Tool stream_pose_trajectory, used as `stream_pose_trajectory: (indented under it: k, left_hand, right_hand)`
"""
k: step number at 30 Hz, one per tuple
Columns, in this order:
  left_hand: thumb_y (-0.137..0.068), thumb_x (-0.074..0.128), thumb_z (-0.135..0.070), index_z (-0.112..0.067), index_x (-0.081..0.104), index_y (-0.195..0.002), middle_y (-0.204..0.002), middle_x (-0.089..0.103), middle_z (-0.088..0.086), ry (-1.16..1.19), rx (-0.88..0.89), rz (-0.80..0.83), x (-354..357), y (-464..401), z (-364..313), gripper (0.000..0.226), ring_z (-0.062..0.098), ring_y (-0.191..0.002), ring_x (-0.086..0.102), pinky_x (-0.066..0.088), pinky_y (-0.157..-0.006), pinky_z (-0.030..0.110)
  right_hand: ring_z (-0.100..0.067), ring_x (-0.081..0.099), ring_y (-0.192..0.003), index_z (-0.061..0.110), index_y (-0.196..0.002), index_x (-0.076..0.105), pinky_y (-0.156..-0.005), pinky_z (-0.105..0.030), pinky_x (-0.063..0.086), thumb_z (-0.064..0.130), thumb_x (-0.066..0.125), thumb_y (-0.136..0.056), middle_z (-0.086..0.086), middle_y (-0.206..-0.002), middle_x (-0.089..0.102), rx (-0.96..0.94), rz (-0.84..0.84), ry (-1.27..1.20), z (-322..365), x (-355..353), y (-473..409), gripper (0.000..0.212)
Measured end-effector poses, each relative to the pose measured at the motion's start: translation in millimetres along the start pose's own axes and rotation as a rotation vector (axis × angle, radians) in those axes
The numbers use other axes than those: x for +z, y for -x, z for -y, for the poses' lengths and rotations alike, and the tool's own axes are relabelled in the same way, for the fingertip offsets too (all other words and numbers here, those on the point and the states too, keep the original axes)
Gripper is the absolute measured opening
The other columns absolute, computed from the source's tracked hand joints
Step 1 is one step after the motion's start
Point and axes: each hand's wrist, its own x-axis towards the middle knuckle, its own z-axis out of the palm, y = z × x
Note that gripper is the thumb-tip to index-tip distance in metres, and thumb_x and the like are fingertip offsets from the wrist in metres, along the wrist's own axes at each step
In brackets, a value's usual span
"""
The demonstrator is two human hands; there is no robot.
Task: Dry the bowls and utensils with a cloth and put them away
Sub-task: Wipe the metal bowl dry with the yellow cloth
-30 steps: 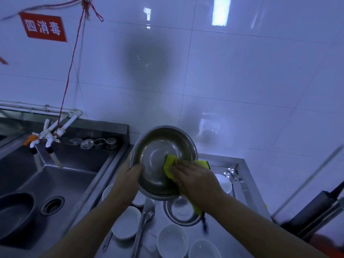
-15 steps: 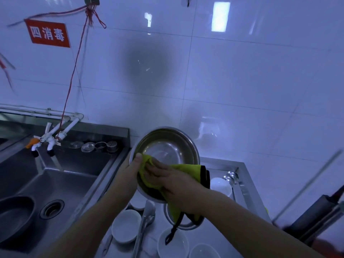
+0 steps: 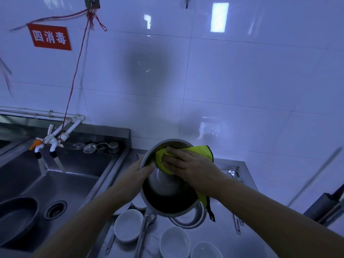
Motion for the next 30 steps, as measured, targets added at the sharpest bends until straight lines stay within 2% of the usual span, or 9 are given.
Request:
stream_pose_trajectory:
  k: [5,8,13,17,19,21,26,28,30]
  left_hand:
    - [-0.096,0.046,-0.032,-0.04,0.062,-0.102,-0.096,0.072,-0.007,-0.004,0.139,-0.139,-3,-2,-9,0.02,0.008,-0.092,0.066,0.05,-0.077,0.023]
    - [-0.099,0.042,-0.027,-0.034,0.064,-0.103,-0.096,0.071,0.0,0.077,0.115,-0.258,6,-3,-2,0.023,0.018,-0.094,0.066,0.052,-0.078,0.031]
    - [-0.09,0.045,-0.041,-0.036,0.066,-0.101,-0.099,0.071,0.002,0.151,0.055,-0.434,19,-2,4,0.025,0.024,-0.096,0.066,0.051,-0.088,0.05]
    - [-0.099,0.04,-0.023,-0.023,0.065,-0.103,-0.098,0.07,0.009,0.162,0.007,-0.399,16,-2,2,0.025,0.027,-0.095,0.066,0.053,-0.084,0.044]
    - [-0.1,0.039,-0.02,-0.025,0.064,-0.098,-0.095,0.069,0.006,0.141,-0.038,-0.326,4,-2,1,0.025,0.026,-0.094,0.065,0.052,-0.08,0.037]
    - [-0.099,0.041,-0.022,-0.029,0.063,-0.098,-0.097,0.069,0.006,0.076,-0.091,-0.241,-9,-2,1,0.023,0.027,-0.095,0.064,0.052,-0.083,0.041]
    - [-0.094,0.05,-0.032,-0.035,0.046,-0.127,-0.112,0.063,0.006,-0.024,-0.241,-0.047,-25,-5,6,0.033,0.021,-0.09,0.066,0.056,-0.069,0.034]
    - [-0.088,0.061,-0.033,-0.029,0.025,-0.144,-0.126,0.051,-0.002,-0.323,-0.154,-0.085,-32,-5,10,0.068,0.017,-0.108,0.055,0.051,-0.086,0.036]
    - [-0.081,0.068,-0.039,-0.022,0.026,-0.145,-0.125,0.041,-0.01,-0.755,0.11,-0.179,-34,4,13,0.078,0.004,-0.115,0.038,0.039,-0.097,0.028]
  right_hand:
    - [-0.029,0.039,-0.136,0.009,-0.123,0.063,-0.117,-0.042,0.022,0.022,0.048,-0.084,-0.006,-0.135,0.058,0.23,-0.045,-0.08,3,-4,13,0.044]
    - [-0.028,0.047,-0.128,0.011,-0.121,0.065,-0.115,-0.044,0.026,0.032,0.05,-0.085,-0.007,-0.129,0.061,0.417,-0.065,-0.253,30,2,18,0.044]
    - [-0.022,0.058,-0.108,0.022,-0.119,0.064,-0.09,-0.036,0.045,0.045,0.056,-0.082,-0.002,-0.123,0.064,0.593,-0.183,-0.444,91,5,3,0.045]
    - [-0.021,0.061,-0.099,0.025,-0.121,0.063,-0.076,-0.033,0.05,0.039,0.069,-0.076,-0.002,-0.118,0.065,0.454,-0.259,-0.343,97,17,5,0.048]
    - [-0.022,0.063,-0.089,0.023,-0.117,0.063,-0.07,-0.033,0.049,0.023,0.066,-0.085,-0.005,-0.11,0.068,0.299,-0.317,-0.242,80,26,16,0.033]
    - [-0.021,0.064,-0.083,0.021,-0.111,0.067,-0.073,-0.033,0.048,0.016,0.06,-0.092,-0.007,-0.102,0.07,0.169,-0.34,-0.14,60,29,27,0.021]
    - [-0.022,0.061,-0.068,0.022,-0.098,0.073,-0.064,-0.034,0.049,0.009,0.063,-0.089,-0.006,-0.09,0.069,0.066,-0.314,-0.053,37,32,31,0.018]
    - [-0.022,0.06,-0.067,0.023,-0.098,0.072,-0.062,-0.033,0.047,0.008,0.063,-0.087,-0.005,-0.09,0.069,0.088,-0.293,-0.041,34,33,33,0.02]
    - [-0.021,0.06,-0.068,0.024,-0.1,0.071,-0.062,-0.032,0.046,0.011,0.064,-0.086,-0.004,-0.091,0.068,0.104,-0.273,-0.04,30,34,36,0.02]
